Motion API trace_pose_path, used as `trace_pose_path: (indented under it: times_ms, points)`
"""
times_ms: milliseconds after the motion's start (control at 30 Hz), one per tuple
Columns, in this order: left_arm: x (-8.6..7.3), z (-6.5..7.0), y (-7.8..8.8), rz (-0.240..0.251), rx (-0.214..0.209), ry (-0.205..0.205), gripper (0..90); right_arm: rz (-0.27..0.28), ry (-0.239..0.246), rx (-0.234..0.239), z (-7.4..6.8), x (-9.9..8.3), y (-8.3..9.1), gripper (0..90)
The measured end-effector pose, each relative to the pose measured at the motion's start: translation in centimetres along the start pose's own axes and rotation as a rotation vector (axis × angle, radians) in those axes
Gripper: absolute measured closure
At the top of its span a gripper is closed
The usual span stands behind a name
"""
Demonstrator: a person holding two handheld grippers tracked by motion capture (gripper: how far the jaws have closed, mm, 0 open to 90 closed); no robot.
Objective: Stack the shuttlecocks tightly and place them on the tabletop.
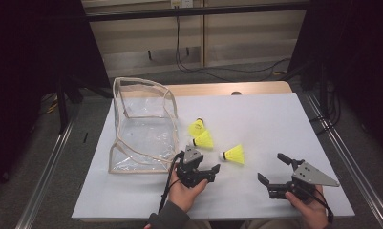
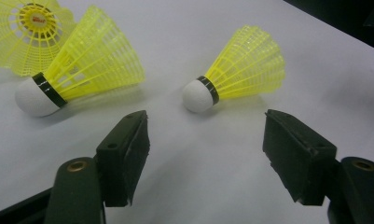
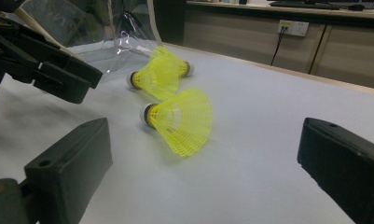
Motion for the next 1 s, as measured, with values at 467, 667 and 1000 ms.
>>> trace_pose_path:
  times_ms: [467, 667, 1000]
  points:
    - [-0.5, -0.1, 2.0, 0.004, -0.034, -0.030, 20.8, -0.004, -0.003, 0.002, -0.1, 0.0, -0.2, 2.5]
    - [-0.7, -0.3, 2.5, 0.004, -0.056, -0.027, 16.7, 0.001, 0.000, 0.002, -0.1, 0.0, -0.2, 2.5]
    - [-0.8, -0.3, 3.5, 0.013, -0.105, -0.052, 10.3, -0.002, 0.007, -0.002, 0.0, 0.0, -0.3, 2.5]
Point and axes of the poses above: each handheld gripper's, and its own axes: y roughly backward along the jaws, x roughly out of its top, z roughly to its right, the point moved 10 cm from there along -y, roughly forward along the jaws, and after that the axes turned 7 degrees about z, right-handed, at the moved point
